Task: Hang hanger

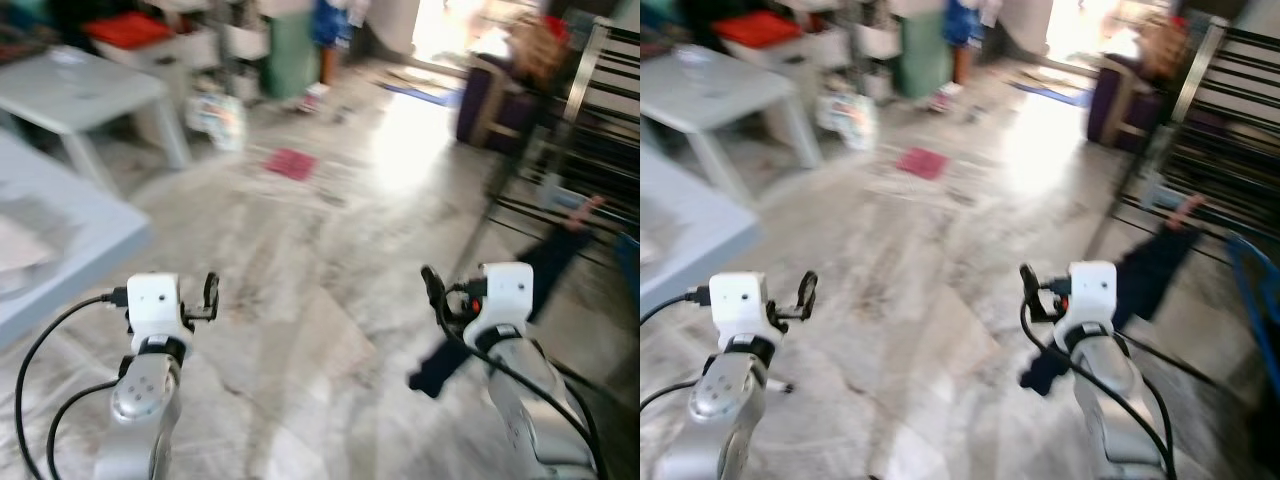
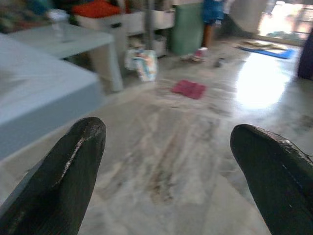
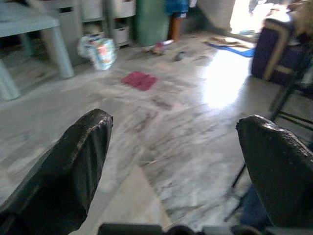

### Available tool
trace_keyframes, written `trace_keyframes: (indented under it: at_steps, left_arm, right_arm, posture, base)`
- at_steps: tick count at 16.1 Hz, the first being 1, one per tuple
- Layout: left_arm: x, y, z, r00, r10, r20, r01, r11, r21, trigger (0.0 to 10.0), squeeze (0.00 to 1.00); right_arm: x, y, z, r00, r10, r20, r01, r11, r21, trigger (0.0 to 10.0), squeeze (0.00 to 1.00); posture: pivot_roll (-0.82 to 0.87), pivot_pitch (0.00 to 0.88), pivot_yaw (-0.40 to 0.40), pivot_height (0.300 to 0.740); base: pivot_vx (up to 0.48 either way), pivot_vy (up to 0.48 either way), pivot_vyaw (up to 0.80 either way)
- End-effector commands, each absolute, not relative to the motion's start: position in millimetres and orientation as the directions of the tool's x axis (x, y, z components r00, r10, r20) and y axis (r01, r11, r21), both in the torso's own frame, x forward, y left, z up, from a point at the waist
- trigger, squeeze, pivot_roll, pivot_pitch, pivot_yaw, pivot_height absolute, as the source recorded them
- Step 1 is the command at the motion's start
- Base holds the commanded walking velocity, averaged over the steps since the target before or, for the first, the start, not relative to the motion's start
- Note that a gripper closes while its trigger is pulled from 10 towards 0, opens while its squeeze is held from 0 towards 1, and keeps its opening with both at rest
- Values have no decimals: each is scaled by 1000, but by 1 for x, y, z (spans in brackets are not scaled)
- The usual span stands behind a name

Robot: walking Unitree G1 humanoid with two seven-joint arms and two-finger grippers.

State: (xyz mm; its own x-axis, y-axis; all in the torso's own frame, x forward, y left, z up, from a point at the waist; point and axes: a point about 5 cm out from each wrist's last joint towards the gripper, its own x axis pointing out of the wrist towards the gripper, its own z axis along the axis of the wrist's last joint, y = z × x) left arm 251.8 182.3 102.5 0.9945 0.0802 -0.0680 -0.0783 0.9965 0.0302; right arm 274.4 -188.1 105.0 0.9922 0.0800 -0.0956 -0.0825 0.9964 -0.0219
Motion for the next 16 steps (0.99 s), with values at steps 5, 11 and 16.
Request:
trace_keyframes:
  at_steps: [5,11,16]
  left_arm:
    - [253,165,113,999,46,-23,-45,998,33,10000,0]
    - [249,169,108,997,57,-56,-56,998,26,10000,0]
    - [248,166,109,997,28,-66,-30,999,-30,10000,0]
  right_arm:
    - [279,-178,117,990,136,-41,-138,989,-43,10000,0]
    - [285,-178,120,989,147,-30,-148,988,-38,10000,0]
    - [285,-176,120,988,147,-36,-147,989,16,10000,0]
  posture:
    - [53,61,-43,740]
    - [54,73,-50,740]
    - [51,78,-50,740]
  base:
    - [0,0,800]
    - [0,0,800]
    - [0,0,800]
